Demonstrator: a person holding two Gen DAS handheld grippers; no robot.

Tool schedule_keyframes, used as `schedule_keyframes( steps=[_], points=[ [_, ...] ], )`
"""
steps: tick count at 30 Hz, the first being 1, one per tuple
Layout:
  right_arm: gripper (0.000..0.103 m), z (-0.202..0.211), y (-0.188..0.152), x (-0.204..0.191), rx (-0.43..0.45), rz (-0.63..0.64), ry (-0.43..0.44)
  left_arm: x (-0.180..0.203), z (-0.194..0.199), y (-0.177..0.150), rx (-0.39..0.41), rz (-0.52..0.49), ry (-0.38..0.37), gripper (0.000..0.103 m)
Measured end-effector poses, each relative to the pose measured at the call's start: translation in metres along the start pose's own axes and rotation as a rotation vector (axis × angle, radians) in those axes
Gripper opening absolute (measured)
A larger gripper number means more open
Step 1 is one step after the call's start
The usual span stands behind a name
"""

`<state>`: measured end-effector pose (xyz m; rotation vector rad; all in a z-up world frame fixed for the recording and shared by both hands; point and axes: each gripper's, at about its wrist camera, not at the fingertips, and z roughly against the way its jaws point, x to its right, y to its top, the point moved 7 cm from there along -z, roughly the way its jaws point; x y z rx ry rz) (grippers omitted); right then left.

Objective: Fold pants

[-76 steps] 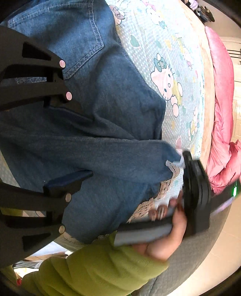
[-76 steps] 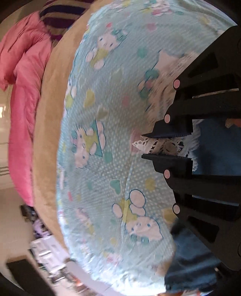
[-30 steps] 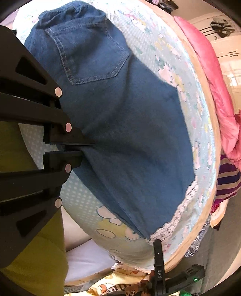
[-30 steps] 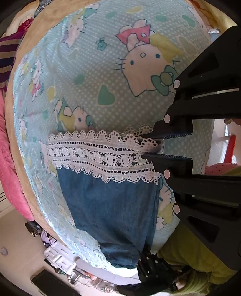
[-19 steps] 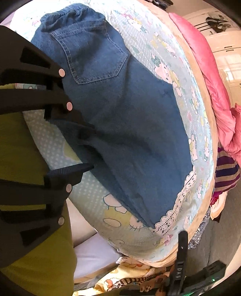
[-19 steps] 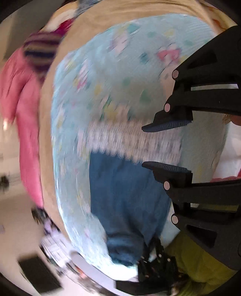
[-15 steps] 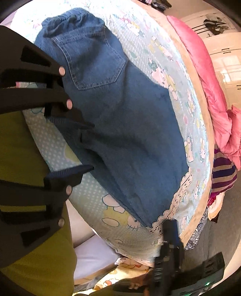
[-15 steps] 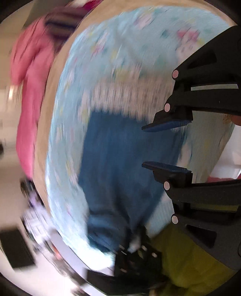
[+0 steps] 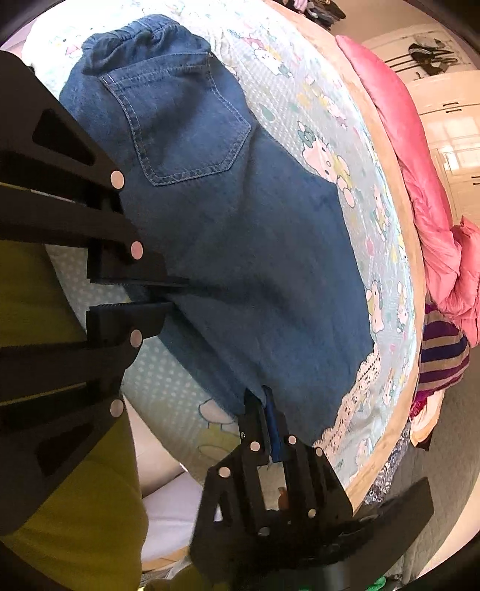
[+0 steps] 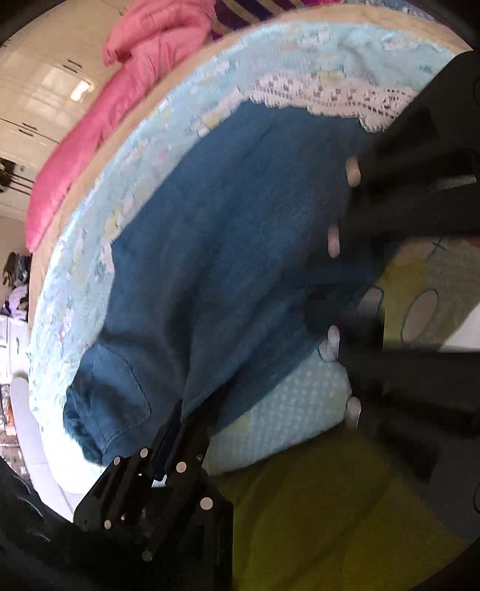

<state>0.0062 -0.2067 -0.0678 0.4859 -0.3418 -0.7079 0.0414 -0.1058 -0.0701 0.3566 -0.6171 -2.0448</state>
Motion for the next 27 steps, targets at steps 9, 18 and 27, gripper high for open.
schedule_keyframes(
  steps=[9,18,27],
  points=[
    [0.009,0.006,-0.014,-0.005,-0.031,0.009,0.106,0.0,0.01,-0.019,-0.015,-0.018,-0.082,0.009],
    [0.054,0.049,-0.012,0.07,0.105,-0.263,0.048,-0.112,0.067,-0.027,0.119,0.336,0.147,0.057],
    [0.068,0.02,-0.036,0.098,0.019,-0.375,-0.008,-0.166,0.035,-0.052,0.043,0.549,0.251,0.053]
  ],
)
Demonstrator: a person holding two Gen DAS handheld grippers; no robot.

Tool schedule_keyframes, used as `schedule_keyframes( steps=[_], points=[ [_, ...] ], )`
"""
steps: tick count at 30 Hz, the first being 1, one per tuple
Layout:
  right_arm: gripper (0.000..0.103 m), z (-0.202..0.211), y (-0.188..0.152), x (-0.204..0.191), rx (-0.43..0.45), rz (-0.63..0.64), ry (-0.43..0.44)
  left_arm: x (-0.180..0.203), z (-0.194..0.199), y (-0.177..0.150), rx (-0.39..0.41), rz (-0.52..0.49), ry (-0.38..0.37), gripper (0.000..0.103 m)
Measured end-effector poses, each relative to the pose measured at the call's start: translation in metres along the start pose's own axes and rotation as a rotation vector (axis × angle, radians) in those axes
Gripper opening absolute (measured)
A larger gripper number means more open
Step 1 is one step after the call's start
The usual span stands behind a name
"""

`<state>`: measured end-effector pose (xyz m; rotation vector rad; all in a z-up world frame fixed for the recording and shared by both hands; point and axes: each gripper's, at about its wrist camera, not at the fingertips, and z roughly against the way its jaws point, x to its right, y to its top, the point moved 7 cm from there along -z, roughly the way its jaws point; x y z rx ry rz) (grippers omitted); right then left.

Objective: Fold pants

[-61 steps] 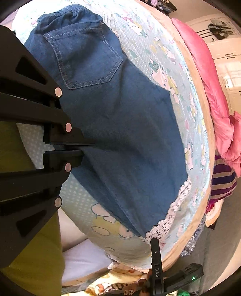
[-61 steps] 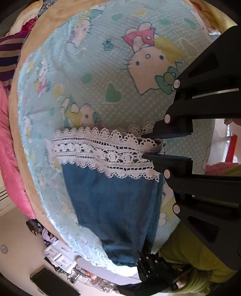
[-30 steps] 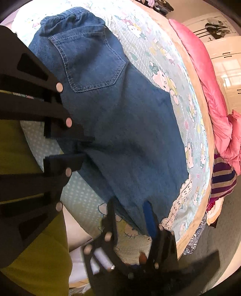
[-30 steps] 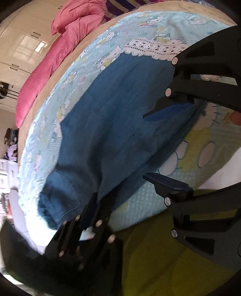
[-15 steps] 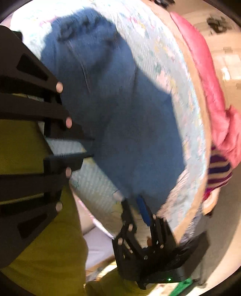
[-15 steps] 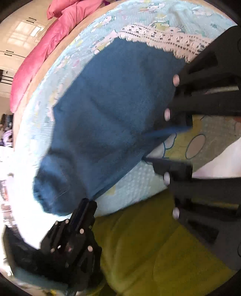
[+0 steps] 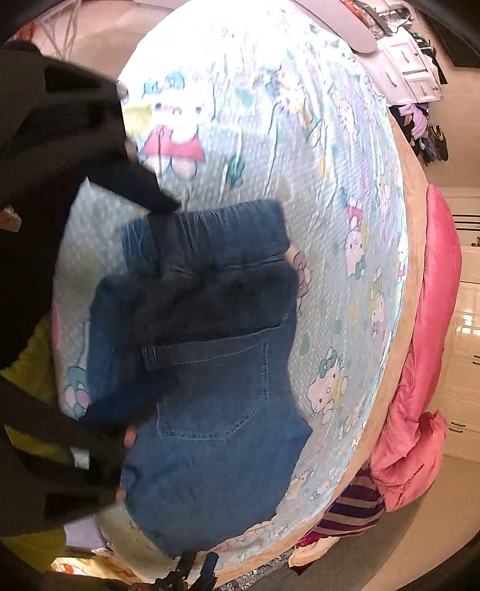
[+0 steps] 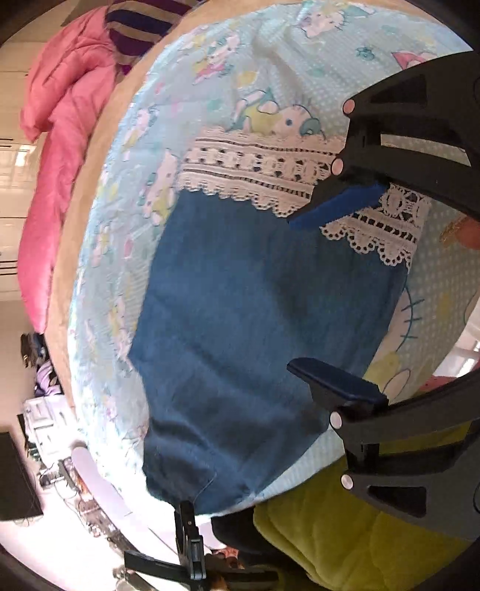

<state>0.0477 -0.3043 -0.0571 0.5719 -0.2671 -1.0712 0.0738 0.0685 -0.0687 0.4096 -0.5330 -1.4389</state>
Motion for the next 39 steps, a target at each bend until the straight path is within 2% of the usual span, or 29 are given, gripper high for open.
schedule_keyframes(
  steps=[1,3,5,7,11,14,15,17,19,21,25,27,29,33,39],
  points=[
    [0.069,-0.004,-0.002,0.002,-0.016,-0.004,-0.006,0.004,-0.002,-0.001,0.006,-0.001,-0.006,0.044],
    [0.069,-0.006,-0.008,0.006,-0.042,-0.012,-0.03,0.003,0.0,0.003,0.022,-0.007,-0.004,0.042],
    [0.069,-0.009,-0.01,0.014,-0.058,-0.024,-0.044,-0.006,0.004,0.005,0.036,-0.004,-0.004,0.042],
    [0.07,-0.011,-0.015,0.02,-0.068,-0.051,-0.045,-0.019,0.005,0.006,0.049,-0.011,0.058,0.042],
    [0.075,-0.019,-0.019,0.018,-0.075,-0.061,-0.048,-0.024,-0.009,-0.002,-0.006,0.011,0.028,0.043],
    [0.08,-0.019,-0.016,0.017,-0.079,-0.057,-0.041,-0.028,-0.001,0.002,0.001,0.018,0.022,0.052],
    [0.08,-0.015,-0.013,0.018,-0.067,-0.061,-0.036,-0.031,0.008,0.006,0.021,0.028,0.026,0.057],
    [0.08,-0.005,-0.006,0.021,-0.032,-0.068,-0.03,-0.033,0.026,0.012,0.073,0.014,0.047,0.06],
    [0.08,0.006,0.008,0.033,0.032,-0.089,-0.051,-0.032,0.048,0.025,0.138,0.003,0.064,0.071],
    [0.08,0.011,0.019,0.05,0.065,-0.146,-0.057,-0.023,0.062,0.041,0.19,-0.007,0.039,0.076],
    [0.08,0.004,0.041,0.091,0.091,-0.255,-0.053,0.01,0.064,0.071,0.221,-0.064,-0.002,0.083],
    [0.08,-0.008,0.051,0.113,0.085,-0.303,-0.048,0.033,0.056,0.085,0.221,-0.101,-0.039,0.084],
    [0.075,-0.02,0.056,0.133,0.073,-0.36,-0.005,0.06,0.04,0.1,0.209,-0.131,-0.093,0.085],
    [0.061,-0.046,0.063,0.153,0.042,-0.406,0.063,0.108,-0.013,0.116,0.104,-0.174,-0.182,0.086],
    [0.058,-0.068,0.063,0.151,0.023,-0.367,0.111,0.147,-0.088,0.126,0.007,-0.225,-0.204,0.086]
  ],
)
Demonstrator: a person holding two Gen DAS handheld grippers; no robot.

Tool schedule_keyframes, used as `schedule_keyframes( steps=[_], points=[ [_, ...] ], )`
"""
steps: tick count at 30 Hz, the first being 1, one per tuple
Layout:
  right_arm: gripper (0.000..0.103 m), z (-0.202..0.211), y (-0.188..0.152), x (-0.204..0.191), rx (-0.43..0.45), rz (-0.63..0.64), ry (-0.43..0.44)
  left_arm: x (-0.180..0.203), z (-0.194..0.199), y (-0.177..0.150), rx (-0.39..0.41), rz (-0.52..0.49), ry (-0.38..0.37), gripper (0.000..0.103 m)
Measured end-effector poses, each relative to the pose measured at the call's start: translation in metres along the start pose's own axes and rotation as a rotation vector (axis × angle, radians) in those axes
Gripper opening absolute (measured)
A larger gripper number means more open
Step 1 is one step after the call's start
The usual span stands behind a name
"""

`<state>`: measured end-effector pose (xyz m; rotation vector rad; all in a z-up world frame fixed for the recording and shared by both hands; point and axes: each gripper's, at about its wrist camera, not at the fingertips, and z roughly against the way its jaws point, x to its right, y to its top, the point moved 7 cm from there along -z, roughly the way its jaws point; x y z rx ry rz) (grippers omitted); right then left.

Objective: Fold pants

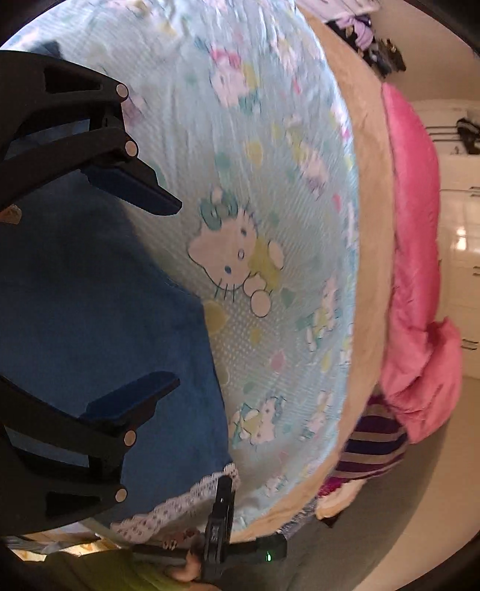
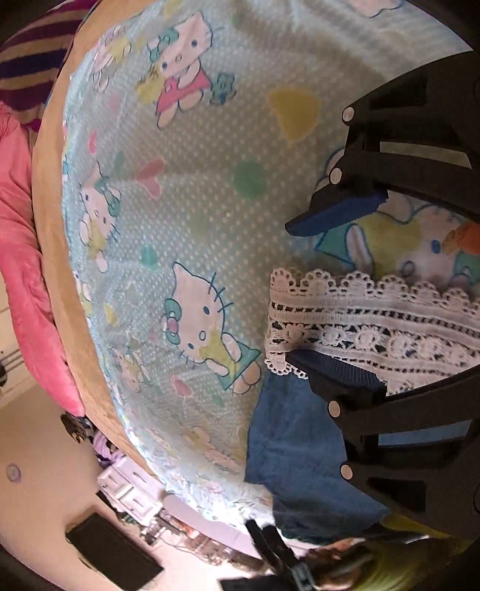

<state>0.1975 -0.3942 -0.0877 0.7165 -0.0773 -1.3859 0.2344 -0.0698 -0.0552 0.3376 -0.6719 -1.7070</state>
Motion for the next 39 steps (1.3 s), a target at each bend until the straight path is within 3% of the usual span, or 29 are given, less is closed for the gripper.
schedule_keyframes(
  steps=[2,8,9,10,11,12,13,18,23,25,29,31,32,34,35,37,39],
  points=[
    [0.055,-0.005,-0.001,-0.006,-0.005,0.032,0.012,0.0,-0.025,0.002,-0.023,0.016,0.001,0.086],
    [0.034,-0.013,-0.006,-0.025,-0.012,0.127,0.031,-0.002,-0.059,-0.013,-0.073,0.086,-0.039,0.083],
    [0.027,-0.011,-0.006,-0.027,-0.006,0.123,0.044,0.001,-0.059,-0.016,-0.069,0.067,-0.024,0.074],
    [0.023,-0.009,-0.007,-0.028,-0.002,0.122,0.046,0.003,-0.058,-0.016,-0.067,0.058,-0.021,0.055],
    [0.021,-0.007,-0.008,-0.03,0.002,0.128,0.045,0.006,-0.056,-0.016,-0.065,0.062,-0.041,0.043],
    [0.019,-0.003,-0.008,-0.034,0.015,0.144,0.036,0.011,-0.054,-0.016,-0.066,0.082,-0.095,0.016],
    [0.017,0.003,-0.008,-0.038,0.032,0.165,0.013,0.013,-0.052,-0.015,-0.069,0.093,-0.116,0.012],
    [0.015,0.026,0.01,-0.043,0.116,0.244,-0.108,0.026,-0.044,0.0,-0.024,0.013,-0.043,0.012],
    [0.015,-0.004,0.018,-0.033,0.039,0.292,-0.183,0.031,-0.057,0.008,-0.026,-0.066,0.056,0.012],
    [0.018,-0.021,0.012,-0.026,0.004,0.292,-0.197,0.026,-0.067,0.003,-0.041,-0.036,0.049,0.012],
    [0.026,-0.019,0.011,-0.016,0.025,0.256,-0.202,0.021,-0.068,0.001,-0.017,-0.033,0.035,0.016],
    [0.038,-0.015,0.012,-0.013,0.024,0.247,-0.22,0.017,-0.065,0.002,-0.014,-0.013,0.033,0.026],
    [0.038,-0.013,0.012,-0.012,0.019,0.246,-0.226,0.014,-0.061,0.002,-0.007,0.003,0.031,0.031],
    [0.055,0.003,0.009,-0.008,0.028,0.239,-0.291,0.008,-0.046,0.0,0.026,0.061,-0.016,0.038],
    [0.056,0.016,0.008,-0.009,0.057,0.246,-0.301,0.006,-0.038,-0.002,0.041,0.08,-0.037,0.039],
    [0.058,0.038,0.001,-0.011,0.097,0.243,-0.32,0.003,-0.018,-0.011,0.061,0.091,-0.022,0.059],
    [0.059,0.059,-0.008,-0.016,0.131,0.253,-0.322,0.002,0.002,-0.02,0.082,0.08,-0.004,0.061]
  ],
)
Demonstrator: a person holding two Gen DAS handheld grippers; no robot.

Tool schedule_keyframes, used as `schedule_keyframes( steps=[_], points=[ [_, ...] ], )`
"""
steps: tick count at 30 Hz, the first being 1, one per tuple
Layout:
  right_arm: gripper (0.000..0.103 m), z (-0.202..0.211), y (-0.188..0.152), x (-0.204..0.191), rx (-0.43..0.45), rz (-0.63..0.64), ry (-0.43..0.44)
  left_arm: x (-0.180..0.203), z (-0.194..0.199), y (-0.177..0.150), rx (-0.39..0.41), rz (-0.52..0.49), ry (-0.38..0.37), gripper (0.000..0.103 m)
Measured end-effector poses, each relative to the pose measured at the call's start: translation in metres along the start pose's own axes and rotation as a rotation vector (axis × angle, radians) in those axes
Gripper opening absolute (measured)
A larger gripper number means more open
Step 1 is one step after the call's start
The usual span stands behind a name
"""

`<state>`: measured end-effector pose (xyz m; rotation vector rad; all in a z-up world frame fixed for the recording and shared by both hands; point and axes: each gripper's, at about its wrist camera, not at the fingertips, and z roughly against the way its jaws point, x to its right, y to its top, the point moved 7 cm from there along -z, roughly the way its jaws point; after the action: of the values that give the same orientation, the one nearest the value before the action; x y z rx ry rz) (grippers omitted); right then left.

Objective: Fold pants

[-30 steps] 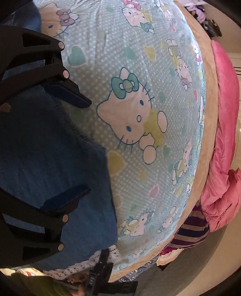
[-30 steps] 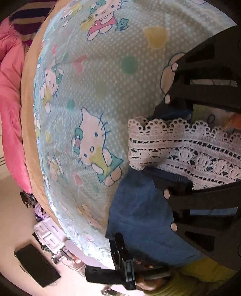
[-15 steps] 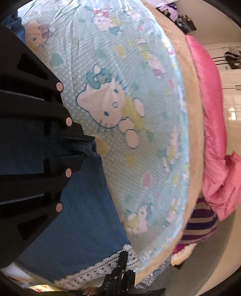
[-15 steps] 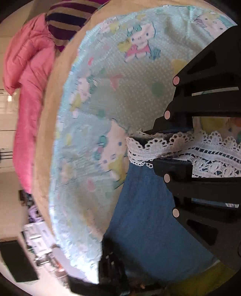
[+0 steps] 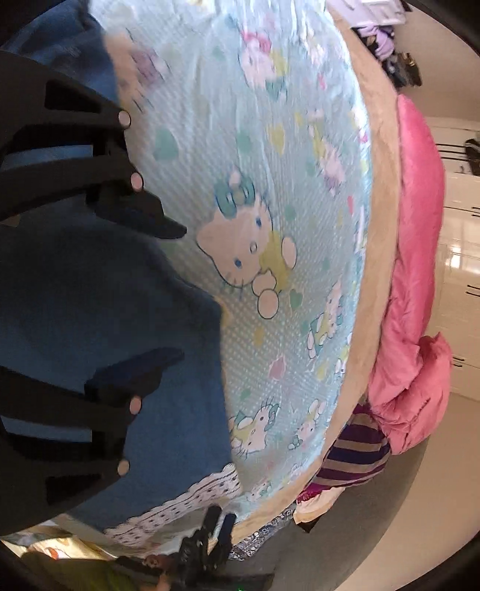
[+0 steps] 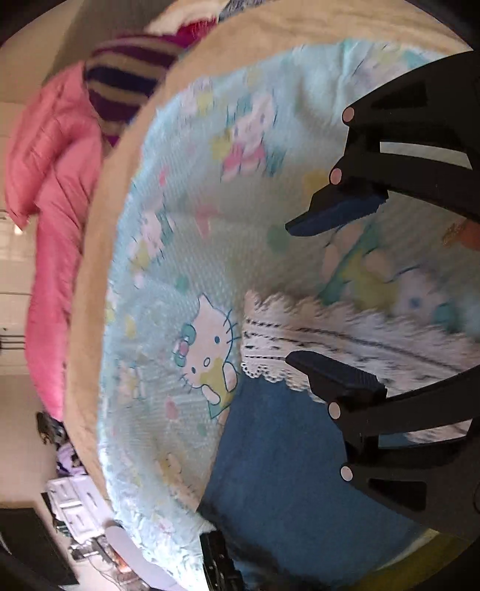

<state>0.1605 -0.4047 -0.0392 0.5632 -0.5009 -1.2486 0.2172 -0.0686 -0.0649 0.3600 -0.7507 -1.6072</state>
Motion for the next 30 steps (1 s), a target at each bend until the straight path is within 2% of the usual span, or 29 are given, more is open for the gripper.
schedule_keyframes(
  steps=[6,8,9,10,14,17,20,23,26,30],
  points=[
    [0.062,0.048,-0.023,-0.027,0.051,0.03,0.018,-0.015,0.063,-0.022,0.086,0.002,0.076,0.061],
    [0.062,0.054,-0.03,-0.04,0.056,0.053,0.029,-0.026,0.076,-0.03,0.08,0.023,0.115,0.062],
    [0.062,0.055,-0.038,-0.051,0.047,0.076,0.033,-0.031,0.083,-0.035,0.08,0.029,0.124,0.07],
    [0.062,0.055,-0.04,-0.057,0.042,0.087,0.033,-0.036,0.09,-0.042,0.082,0.032,0.139,0.073],
    [0.062,0.057,-0.05,-0.079,0.031,0.092,0.072,-0.05,0.108,-0.062,0.073,0.032,0.201,0.073],
    [0.063,0.054,-0.05,-0.096,0.021,0.086,0.104,-0.049,0.112,-0.067,0.066,0.024,0.207,0.073],
    [0.066,0.055,-0.051,-0.117,0.024,0.141,0.104,-0.035,0.111,-0.066,0.066,-0.008,0.192,0.073],
    [0.067,0.053,-0.05,-0.126,0.019,0.132,0.121,-0.015,0.096,-0.068,0.036,-0.052,0.171,0.073],
    [0.067,0.053,-0.051,-0.135,0.019,0.124,0.149,-0.003,0.072,-0.078,-0.04,-0.077,0.141,0.073],
    [0.068,0.045,-0.061,-0.138,-0.022,0.13,0.146,-0.017,0.045,-0.1,-0.142,-0.071,0.203,0.074]
  ],
)
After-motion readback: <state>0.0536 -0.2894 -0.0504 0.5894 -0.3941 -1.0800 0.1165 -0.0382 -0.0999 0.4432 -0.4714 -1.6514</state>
